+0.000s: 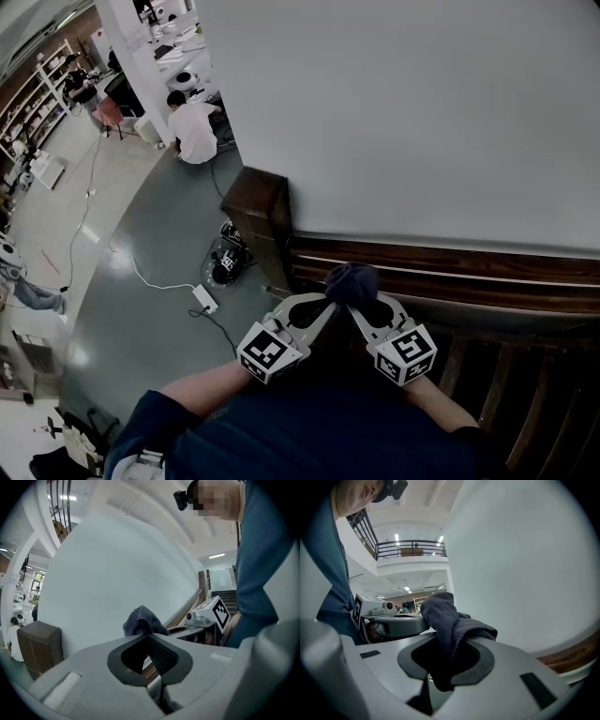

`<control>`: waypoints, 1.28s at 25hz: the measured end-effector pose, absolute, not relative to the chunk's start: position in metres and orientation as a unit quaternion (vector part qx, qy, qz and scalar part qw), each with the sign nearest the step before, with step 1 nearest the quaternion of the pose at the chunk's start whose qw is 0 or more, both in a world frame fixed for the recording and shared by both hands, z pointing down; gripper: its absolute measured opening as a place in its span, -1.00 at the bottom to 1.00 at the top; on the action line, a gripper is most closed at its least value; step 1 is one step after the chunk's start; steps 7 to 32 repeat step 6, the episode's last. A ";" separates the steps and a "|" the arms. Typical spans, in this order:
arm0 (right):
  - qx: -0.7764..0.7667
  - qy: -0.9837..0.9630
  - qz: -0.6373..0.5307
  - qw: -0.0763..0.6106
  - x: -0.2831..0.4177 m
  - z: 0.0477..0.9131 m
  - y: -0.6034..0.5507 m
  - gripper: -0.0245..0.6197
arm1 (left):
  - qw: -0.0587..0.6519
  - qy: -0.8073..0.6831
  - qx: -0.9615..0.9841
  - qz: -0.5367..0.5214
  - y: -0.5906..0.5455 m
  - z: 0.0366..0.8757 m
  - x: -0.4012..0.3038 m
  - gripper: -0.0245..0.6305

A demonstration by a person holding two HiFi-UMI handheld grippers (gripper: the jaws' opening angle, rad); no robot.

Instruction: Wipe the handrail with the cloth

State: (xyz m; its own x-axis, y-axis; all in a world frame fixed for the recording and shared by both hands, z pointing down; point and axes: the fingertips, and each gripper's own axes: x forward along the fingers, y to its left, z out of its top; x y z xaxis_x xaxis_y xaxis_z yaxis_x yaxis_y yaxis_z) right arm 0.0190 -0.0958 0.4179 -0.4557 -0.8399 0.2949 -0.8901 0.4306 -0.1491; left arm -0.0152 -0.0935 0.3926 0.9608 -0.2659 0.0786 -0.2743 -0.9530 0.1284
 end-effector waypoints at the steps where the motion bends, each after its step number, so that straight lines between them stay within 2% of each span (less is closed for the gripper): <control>1: 0.514 -0.841 0.142 0.088 0.019 0.419 -0.095 -0.65 | 0.070 -0.137 0.988 0.030 -0.093 0.394 -0.015 -0.92; 32: 0.515 -0.840 0.145 0.088 0.018 0.420 -0.094 -0.65 | 0.070 -0.132 0.988 0.031 -0.091 0.394 -0.015 -0.92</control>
